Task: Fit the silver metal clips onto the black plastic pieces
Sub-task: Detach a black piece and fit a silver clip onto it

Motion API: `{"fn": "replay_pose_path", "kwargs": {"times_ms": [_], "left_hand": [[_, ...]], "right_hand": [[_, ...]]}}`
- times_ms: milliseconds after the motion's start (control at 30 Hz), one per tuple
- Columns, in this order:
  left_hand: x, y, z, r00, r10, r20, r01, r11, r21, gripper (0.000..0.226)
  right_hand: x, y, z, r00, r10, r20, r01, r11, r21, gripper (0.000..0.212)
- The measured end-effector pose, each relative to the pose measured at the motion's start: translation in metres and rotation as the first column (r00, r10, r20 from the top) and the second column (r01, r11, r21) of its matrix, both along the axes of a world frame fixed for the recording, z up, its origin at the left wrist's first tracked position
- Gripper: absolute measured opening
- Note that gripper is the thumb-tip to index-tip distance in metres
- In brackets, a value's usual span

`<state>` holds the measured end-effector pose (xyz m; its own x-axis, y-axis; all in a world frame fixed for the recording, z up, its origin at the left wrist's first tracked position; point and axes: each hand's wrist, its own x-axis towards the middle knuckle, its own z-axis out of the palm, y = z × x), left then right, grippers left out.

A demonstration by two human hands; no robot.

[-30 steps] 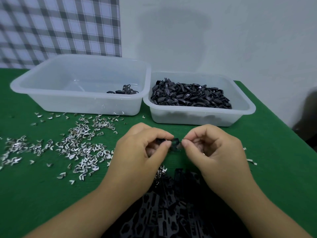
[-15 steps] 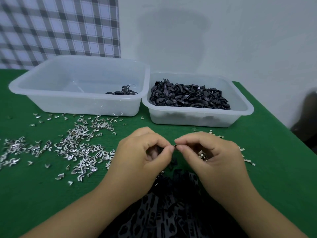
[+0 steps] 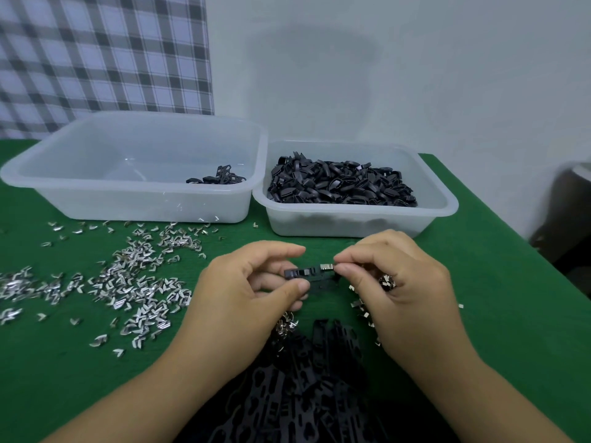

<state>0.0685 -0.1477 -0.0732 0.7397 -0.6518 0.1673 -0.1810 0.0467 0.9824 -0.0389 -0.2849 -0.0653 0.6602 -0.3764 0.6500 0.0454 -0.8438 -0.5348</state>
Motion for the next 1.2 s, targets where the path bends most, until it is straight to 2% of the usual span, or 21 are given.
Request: {"fn": "replay_pose_path", "kwargs": {"times_ms": [367,967,1067,1200], "left_hand": [[-0.0009,0.0005,0.0045,0.998,-0.005,-0.065,0.001,0.998,-0.058,0.031],[-0.0034,-0.0002,0.0074,0.999,0.008,-0.048,-0.011,0.998,-0.057,0.029],[-0.0027,-0.0001,0.0064,0.999,0.015,-0.047,-0.018,0.998,-0.056,0.028],[-0.0006,0.0015,0.0061,0.997,-0.006,-0.07,0.002,0.998,-0.061,0.026]], "right_hand": [[0.0002,0.0005,-0.0011,1.0,-0.024,-0.019,0.021,0.989,-0.148,0.005],[0.0028,0.0025,-0.0011,0.998,-0.051,-0.033,0.045,0.983,-0.179,0.004],[0.0027,0.0031,-0.0016,0.999,-0.027,-0.029,0.023,0.991,-0.132,0.004],[0.0014,0.0014,-0.0019,0.998,0.013,-0.056,-0.011,0.999,0.032,0.004]]}}
